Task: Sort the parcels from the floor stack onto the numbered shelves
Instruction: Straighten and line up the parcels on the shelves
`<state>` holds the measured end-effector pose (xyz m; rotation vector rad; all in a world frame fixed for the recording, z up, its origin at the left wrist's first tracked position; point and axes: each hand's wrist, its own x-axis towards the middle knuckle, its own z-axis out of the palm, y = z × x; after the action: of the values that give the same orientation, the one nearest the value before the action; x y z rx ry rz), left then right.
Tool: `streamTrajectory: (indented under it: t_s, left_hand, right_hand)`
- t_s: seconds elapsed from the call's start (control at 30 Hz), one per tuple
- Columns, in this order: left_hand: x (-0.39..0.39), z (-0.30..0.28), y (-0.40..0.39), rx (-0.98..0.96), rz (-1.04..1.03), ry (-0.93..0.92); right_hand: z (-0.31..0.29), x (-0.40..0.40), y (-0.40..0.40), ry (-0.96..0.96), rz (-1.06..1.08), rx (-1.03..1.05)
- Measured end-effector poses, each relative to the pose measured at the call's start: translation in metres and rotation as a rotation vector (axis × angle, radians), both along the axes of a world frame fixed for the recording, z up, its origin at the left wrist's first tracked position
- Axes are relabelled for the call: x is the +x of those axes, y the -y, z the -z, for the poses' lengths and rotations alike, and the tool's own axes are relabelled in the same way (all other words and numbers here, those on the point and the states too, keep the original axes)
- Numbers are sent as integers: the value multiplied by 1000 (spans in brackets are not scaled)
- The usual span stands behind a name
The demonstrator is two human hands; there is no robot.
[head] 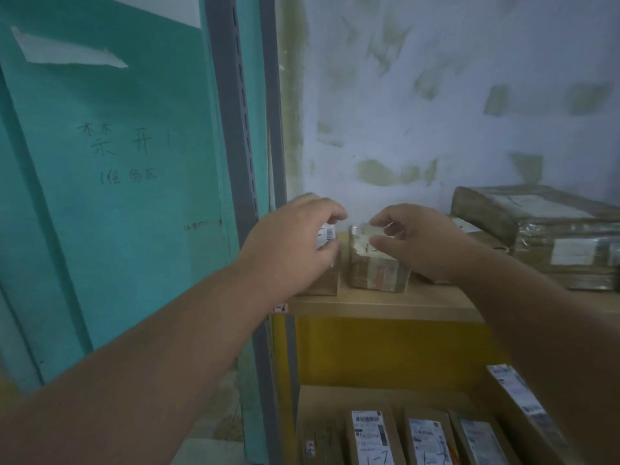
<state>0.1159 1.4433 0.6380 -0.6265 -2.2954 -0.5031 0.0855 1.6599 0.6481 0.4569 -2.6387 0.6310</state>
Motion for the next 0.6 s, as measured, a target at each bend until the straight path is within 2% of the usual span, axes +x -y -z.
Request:
streamTrajectory:
  t_s: [0.17,0.37,0.47,0.6]
  left_hand:
    - [-24,-28,-27,-110,90,102]
    - [-74,-50,-50,-289,53,193]
    - [-101,-53,-62,-429,12,329]
    - [-124,-51,-67,-540,-11,503]
  right_hand:
    - [5,16,-24,-40,45,-42]
    - [9,26,-44,-138,24,-48]
    - [15,30,-51,-153,24,-59]
    - [30,24,-49,-75,57,-4]
